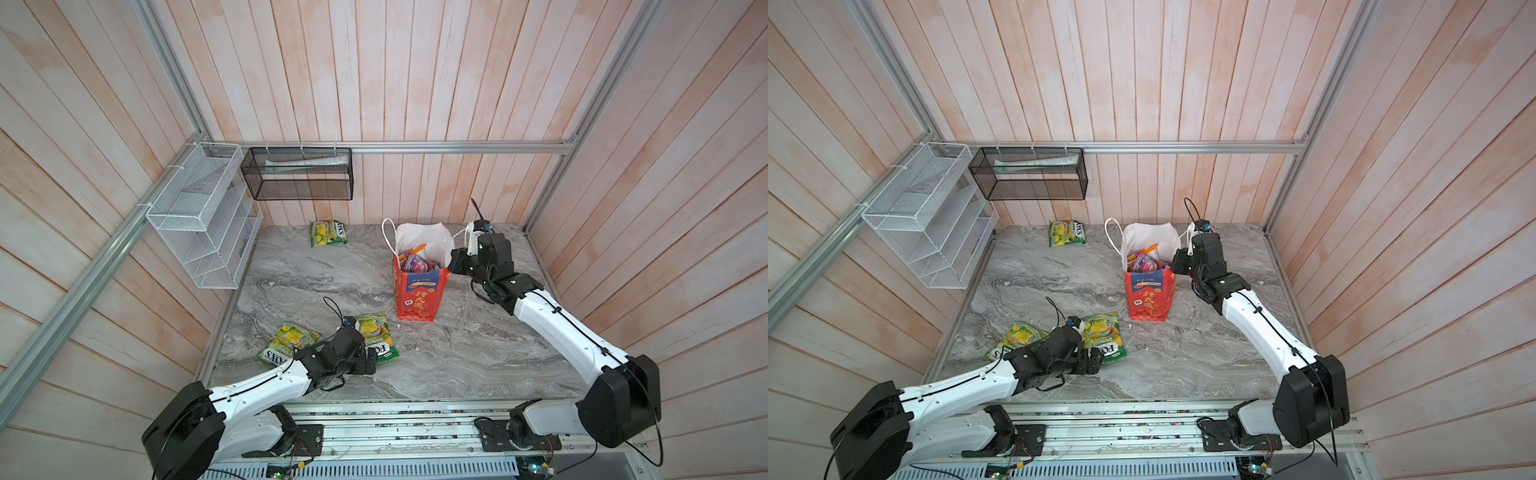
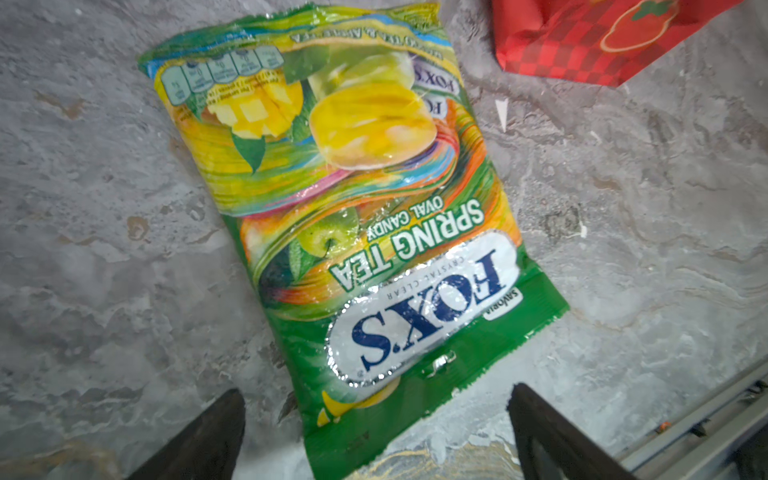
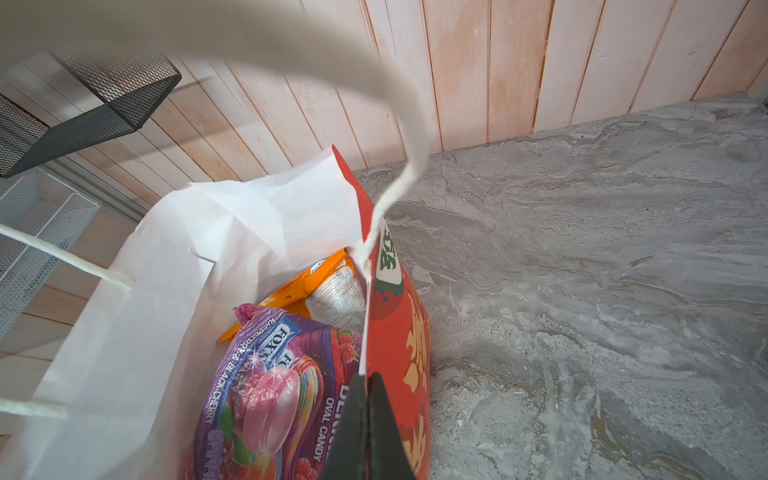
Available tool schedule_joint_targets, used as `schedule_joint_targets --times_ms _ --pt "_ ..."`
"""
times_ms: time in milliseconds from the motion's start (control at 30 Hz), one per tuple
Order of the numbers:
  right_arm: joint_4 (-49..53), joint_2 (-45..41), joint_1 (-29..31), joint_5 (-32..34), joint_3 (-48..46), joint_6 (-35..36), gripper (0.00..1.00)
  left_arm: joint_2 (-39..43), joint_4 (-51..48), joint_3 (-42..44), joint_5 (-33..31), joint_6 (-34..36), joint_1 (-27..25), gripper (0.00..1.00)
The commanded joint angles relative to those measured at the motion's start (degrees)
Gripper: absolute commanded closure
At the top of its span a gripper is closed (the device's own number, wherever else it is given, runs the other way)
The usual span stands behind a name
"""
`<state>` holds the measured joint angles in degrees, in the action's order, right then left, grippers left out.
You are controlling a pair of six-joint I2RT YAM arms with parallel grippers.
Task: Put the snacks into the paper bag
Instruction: 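Close the left gripper on the green Spring Tea packet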
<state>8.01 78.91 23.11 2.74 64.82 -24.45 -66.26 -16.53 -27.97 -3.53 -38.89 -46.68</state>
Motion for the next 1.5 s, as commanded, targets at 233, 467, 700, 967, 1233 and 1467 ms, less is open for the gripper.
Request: schedule_joint_targets --times_ms 233,467,700,967,1233,1467 --pt "1.7 1.5 0.3 0.5 -0.3 1.0 1.00 -9.1 1.3 -6.6 0.3 -0.1 3.4 0.00" --pt "1.7 1.7 0.3 0.5 -0.4 1.2 1.00 -15.6 2.1 -9.6 1.1 1.3 3.7 0.00" --pt "1.7 1.7 0.3 0.4 -0.3 1.1 1.00 -18.2 2.8 -9.2 0.6 1.4 3.8 0.02" --pt "1.6 1.3 0.4 0.2 -0.5 1.2 1.00 -19.1 2.5 -8.4 -0.9 1.8 3.8 0.13" --pt "1.6 1.3 0.4 0.0 -0.5 1.0 1.00 -18.4 3.5 -6.5 -0.7 1.6 3.8 0.36" --pt "1.6 1.3 0.4 0.2 -0.5 1.1 1.00 -18.9 3.5 -6.9 0.2 1.5 3.8 0.63"
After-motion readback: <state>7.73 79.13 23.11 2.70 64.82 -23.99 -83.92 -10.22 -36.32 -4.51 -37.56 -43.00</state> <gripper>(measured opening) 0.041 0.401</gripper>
